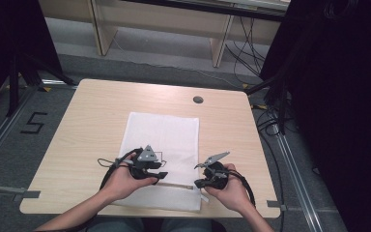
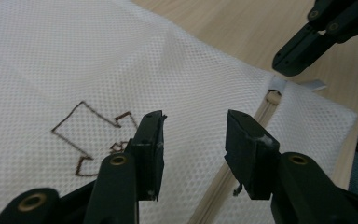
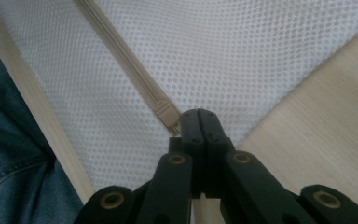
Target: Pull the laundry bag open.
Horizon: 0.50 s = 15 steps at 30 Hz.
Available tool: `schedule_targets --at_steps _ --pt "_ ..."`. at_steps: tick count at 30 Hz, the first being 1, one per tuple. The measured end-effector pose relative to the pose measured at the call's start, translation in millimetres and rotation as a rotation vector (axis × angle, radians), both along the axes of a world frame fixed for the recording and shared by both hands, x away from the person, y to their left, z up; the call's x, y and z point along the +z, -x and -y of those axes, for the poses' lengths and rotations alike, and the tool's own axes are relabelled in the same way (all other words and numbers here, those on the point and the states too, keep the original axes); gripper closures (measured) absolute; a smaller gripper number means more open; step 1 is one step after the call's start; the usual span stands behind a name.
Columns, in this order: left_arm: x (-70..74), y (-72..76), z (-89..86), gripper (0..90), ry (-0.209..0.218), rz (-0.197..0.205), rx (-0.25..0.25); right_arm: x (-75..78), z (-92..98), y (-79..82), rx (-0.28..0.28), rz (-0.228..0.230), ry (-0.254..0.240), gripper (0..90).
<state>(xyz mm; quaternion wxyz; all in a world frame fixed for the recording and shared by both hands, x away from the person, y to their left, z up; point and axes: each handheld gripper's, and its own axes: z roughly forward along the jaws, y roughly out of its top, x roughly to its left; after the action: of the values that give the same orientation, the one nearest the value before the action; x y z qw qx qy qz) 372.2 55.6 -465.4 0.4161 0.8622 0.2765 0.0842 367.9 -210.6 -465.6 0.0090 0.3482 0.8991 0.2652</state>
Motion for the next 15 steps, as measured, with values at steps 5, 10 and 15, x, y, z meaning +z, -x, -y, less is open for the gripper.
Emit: schedule_targets --at_steps 5,10,15 --pt "0.0 2.8 13.6 59.6 -0.018 -0.008 -0.038 -0.8 -1.5 -1.3 -0.028 -0.039 -0.001 90.0" --pt "-1.7 4.1 25.8 62.2 -0.03 -0.015 -0.071 -3.0 1.6 -3.0 -0.065 -0.066 0.006 90.0" --pt "-5.7 6.3 38.2 66.3 -0.057 -0.011 -0.109 -3.3 2.4 -4.8 -0.099 -0.09 -0.001 90.0"
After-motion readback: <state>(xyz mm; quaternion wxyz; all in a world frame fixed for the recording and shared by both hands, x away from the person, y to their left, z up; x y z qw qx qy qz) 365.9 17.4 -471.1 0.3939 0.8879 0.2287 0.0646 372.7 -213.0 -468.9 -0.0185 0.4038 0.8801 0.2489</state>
